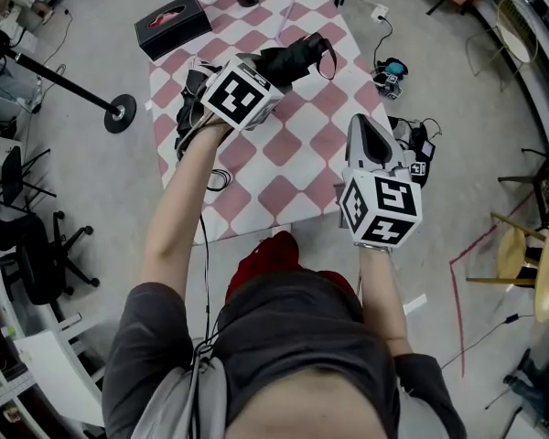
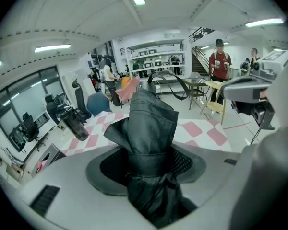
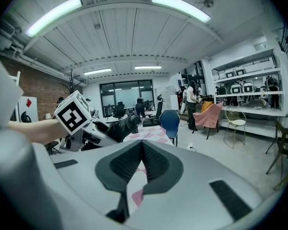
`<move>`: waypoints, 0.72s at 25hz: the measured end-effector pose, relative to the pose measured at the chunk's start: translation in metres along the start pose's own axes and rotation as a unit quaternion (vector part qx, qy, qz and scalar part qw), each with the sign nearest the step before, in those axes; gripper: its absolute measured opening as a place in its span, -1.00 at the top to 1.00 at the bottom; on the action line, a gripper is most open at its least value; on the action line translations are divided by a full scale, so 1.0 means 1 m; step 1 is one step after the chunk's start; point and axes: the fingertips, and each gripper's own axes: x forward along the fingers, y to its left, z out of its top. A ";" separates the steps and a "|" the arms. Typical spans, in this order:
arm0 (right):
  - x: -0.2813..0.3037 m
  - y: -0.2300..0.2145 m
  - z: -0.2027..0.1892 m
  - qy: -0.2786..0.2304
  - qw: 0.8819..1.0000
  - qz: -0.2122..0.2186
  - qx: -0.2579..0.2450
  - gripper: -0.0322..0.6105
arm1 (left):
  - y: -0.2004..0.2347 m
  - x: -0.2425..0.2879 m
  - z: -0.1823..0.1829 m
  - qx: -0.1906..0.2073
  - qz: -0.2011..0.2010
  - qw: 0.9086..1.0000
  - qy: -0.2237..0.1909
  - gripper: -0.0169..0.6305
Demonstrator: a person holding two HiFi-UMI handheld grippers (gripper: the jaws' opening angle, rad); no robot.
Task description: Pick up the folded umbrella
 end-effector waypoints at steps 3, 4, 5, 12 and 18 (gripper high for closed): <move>-0.008 0.004 0.003 -0.007 1.000 0.006 -0.003 0.84 | -0.004 -0.015 0.005 -0.014 0.015 1.000 -0.019 0.19; -0.011 0.005 0.004 -0.009 1.000 0.008 -0.004 0.84 | -0.006 -0.019 0.006 -0.018 0.019 0.999 -0.025 0.19; -0.013 0.007 0.005 -0.010 1.000 0.010 -0.005 0.84 | -0.008 -0.024 0.008 -0.023 0.022 0.999 -0.032 0.19; -0.033 0.017 0.007 -0.020 0.999 0.023 -0.014 0.84 | -0.021 -0.059 0.017 -0.061 0.055 0.992 -0.096 0.19; -0.047 0.024 0.009 -0.030 0.999 0.035 -0.010 0.84 | -0.040 -0.088 0.023 -0.078 0.072 0.983 -0.146 0.19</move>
